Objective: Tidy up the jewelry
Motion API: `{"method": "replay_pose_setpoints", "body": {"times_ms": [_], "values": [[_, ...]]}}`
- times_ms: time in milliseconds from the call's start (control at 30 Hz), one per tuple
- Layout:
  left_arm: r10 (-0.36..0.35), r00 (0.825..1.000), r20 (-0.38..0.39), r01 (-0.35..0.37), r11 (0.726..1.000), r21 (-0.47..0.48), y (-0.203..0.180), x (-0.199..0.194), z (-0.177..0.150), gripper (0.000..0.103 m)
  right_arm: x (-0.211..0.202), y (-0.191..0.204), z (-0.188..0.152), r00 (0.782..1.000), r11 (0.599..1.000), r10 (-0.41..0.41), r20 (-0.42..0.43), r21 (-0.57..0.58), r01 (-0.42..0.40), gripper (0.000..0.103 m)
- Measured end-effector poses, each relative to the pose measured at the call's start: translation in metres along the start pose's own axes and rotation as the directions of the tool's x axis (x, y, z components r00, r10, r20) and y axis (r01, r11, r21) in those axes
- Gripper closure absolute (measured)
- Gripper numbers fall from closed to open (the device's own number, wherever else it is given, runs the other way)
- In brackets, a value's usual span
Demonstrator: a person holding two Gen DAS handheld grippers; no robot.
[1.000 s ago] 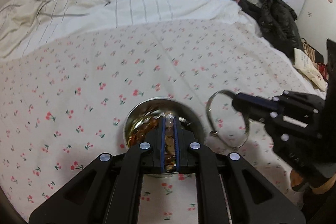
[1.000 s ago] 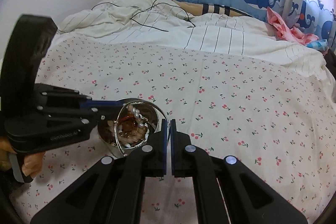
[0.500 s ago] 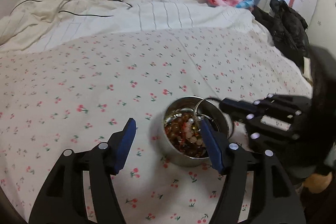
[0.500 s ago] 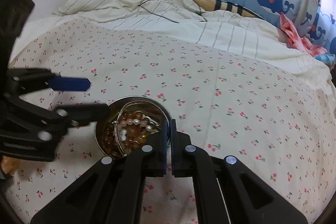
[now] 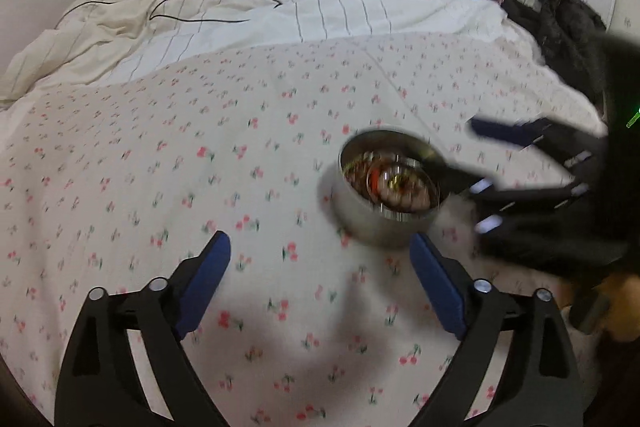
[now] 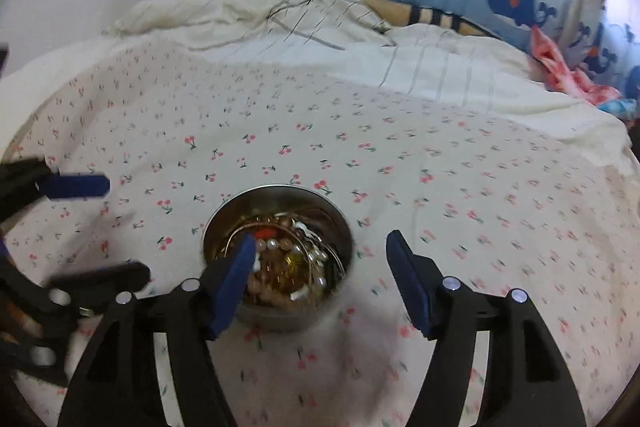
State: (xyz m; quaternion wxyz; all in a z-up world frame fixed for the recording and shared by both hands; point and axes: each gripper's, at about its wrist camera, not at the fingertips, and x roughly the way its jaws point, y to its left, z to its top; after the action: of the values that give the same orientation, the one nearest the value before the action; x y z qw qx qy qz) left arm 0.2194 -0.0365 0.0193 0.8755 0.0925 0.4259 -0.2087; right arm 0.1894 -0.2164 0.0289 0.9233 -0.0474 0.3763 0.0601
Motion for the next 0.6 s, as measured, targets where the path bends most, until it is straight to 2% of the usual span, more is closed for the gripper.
{"method": "replay_pose_setpoints", "body": {"times_ms": [33,100,200,267,333,400,467,600], "values": [[0.015,1.000,-0.004,-0.015,1.000,-0.003,-0.002,-0.001,-0.006,0.013,-0.008,-0.001,-0.005,1.000,1.000,-0.013,0.004,0.012,0.013,0.036],[0.037,0.999,-0.002,-0.037,0.999,-0.020,-0.006,-0.005,-0.016,0.011,-0.028,-0.001,-0.024,0.999,0.998,-0.048,0.004,0.050,0.047,0.020],[0.059,0.998,0.007,-0.058,0.996,-0.067,-0.007,-0.012,-0.028,0.009,-0.044,0.003,-0.053,0.996,0.992,-0.089,-0.026,0.085,0.091,0.013],[0.066,0.998,0.017,-0.064,0.992,-0.108,-0.007,-0.014,-0.035,0.008,-0.049,0.001,-0.067,0.995,0.986,-0.095,-0.036,0.134,0.099,0.012],[0.066,0.998,0.016,-0.064,0.992,-0.110,-0.009,-0.012,-0.036,0.008,-0.051,-0.004,-0.077,0.995,0.974,-0.094,-0.034,0.203,0.099,0.012],[0.094,0.995,0.026,-0.091,0.990,-0.106,-0.011,-0.013,-0.038,0.008,-0.049,-0.005,-0.075,0.993,0.972,-0.113,-0.037,0.204,0.118,0.012],[0.097,0.995,0.032,-0.093,0.990,-0.106,-0.012,-0.014,-0.037,0.008,-0.049,-0.005,-0.073,0.990,0.970,-0.140,-0.026,0.195,0.142,0.012],[0.097,0.994,0.042,-0.092,0.990,-0.106,-0.012,-0.018,-0.037,0.008,-0.046,-0.005,-0.074,0.989,0.970,-0.143,-0.033,0.195,0.147,0.012]]}}
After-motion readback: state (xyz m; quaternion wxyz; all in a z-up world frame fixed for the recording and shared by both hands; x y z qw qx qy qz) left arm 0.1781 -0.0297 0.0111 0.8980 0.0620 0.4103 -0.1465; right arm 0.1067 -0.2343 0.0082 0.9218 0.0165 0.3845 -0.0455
